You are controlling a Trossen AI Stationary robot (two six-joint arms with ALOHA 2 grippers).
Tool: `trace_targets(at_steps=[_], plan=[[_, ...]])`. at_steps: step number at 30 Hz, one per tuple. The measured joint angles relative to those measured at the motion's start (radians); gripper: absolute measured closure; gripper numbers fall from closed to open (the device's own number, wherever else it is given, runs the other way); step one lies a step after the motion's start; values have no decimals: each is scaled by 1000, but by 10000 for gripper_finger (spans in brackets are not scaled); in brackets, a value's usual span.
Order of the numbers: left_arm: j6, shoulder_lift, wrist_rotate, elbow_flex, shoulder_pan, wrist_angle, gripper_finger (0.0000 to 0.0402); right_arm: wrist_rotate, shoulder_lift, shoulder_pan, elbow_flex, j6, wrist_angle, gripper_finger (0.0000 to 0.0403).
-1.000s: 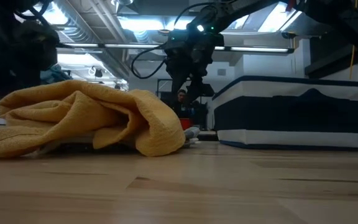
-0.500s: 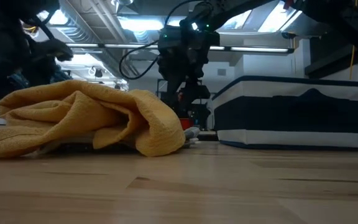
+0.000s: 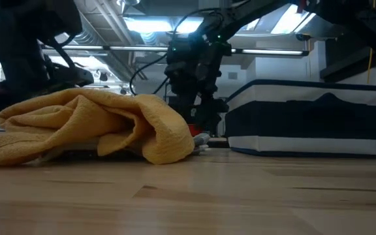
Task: Fold towel
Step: Put the stacked folded towels into the blue laundry organizer
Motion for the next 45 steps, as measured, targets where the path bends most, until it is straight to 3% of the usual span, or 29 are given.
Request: trace_targets(at_steps=[6,11,20,23,27,31,37,45], plan=[[180,-79,74,0,32,-6,183,-13,-6,-2,-2,-2,59,150],[298,-213,75,0,100,-39,183,-13,-9,-3,49,-2,77,150],[559,-473,71,0,241,-323,183,8,-10,-1,148,58,56,150],[657,-542,53,-1,277,-383,183,24,-10,17,185,128,56,150],[797,-608,-32,-1,323,-339,183,89,-10,87,223,226,75,150],[932,-625,-114,-1,376,-259,183,136,-10,168,228,312,90,150],[1168,-578,-96,-1,468,-98,183,272,-10,296,228,459,92,150],[1414,-425,156,-1,657,-31,183,473,-10,399,228,635,88,150]])
